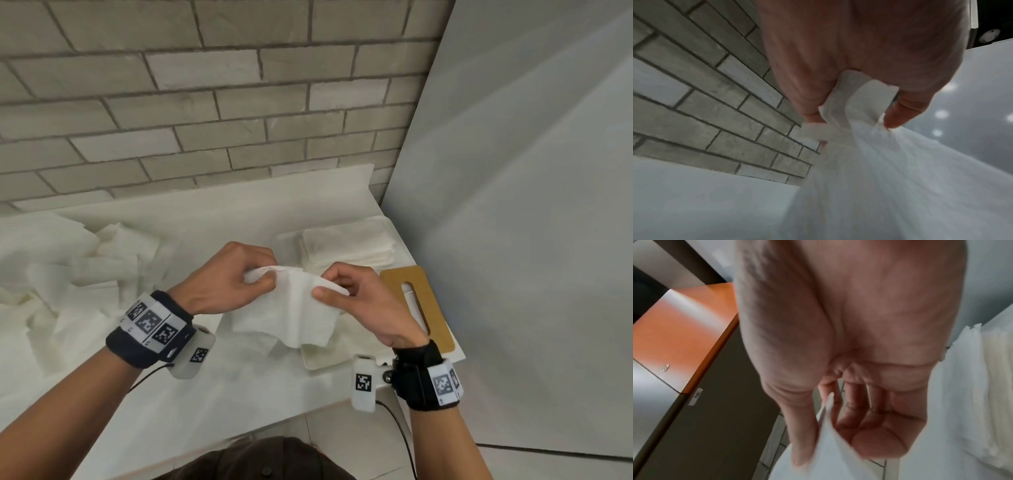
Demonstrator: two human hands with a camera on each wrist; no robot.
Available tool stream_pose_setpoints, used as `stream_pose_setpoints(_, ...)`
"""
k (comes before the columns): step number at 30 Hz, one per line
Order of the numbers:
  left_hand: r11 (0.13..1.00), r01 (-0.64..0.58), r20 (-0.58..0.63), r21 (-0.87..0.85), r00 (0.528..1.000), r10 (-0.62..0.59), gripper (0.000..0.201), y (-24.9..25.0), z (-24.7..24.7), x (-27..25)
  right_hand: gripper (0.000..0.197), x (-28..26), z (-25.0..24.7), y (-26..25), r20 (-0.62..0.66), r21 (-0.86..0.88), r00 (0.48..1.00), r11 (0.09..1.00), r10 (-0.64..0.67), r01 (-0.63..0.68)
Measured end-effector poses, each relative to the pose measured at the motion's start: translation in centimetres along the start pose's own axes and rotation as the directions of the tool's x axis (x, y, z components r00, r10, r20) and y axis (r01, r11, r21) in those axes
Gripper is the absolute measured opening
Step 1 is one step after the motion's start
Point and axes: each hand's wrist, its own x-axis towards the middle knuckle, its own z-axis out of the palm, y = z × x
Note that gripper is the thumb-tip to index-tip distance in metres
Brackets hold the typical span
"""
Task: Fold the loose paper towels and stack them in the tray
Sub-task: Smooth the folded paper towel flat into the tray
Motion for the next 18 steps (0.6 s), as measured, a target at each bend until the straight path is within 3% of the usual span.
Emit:
stream_pose_setpoints(4,0.993,-0.04,-0.007,0.114,0.999,0.041,0.019,-1.1,0.9,-0.3,0.025,-0.9,0.0,-1.0,-0.133,-0.024,0.99,0.999,-0.049,0.046)
stream_pose_setpoints(9,0.979,-0.012,0.163,0.205,0.986,-0.022,0.033,-2.3,2.6,-0.5,0.025,-2.7,-1.0,-4.0,-0.118,-0.126,0.986,0.987,-0.114,0.099)
stream_pose_setpoints(12,0.989,-0.021,0.222,0.146,0.975,-0.012,0.03,-2.5,2.1,-0.5,0.023,-2.9,-1.9,-3.8,-0.286,-0.272,0.947,0.96,-0.146,0.065)
stream_pose_setpoints(15,0.997,0.014,0.167,0.078,0.986,-0.027,0.032,-3.3,0.6,-0.7,0.021,-2.4,-3.0,-1.1,-0.475,-0.406,0.865,0.912,-0.159,-0.055)
stream_pose_setpoints(18,0.988,0.111,0.034,0.106,0.993,-0.115,0.038,-4.8,0.1,-1.2,0.022,-2.2,-3.3,1.8,-0.491,-0.546,0.86,0.818,-0.138,-0.18)
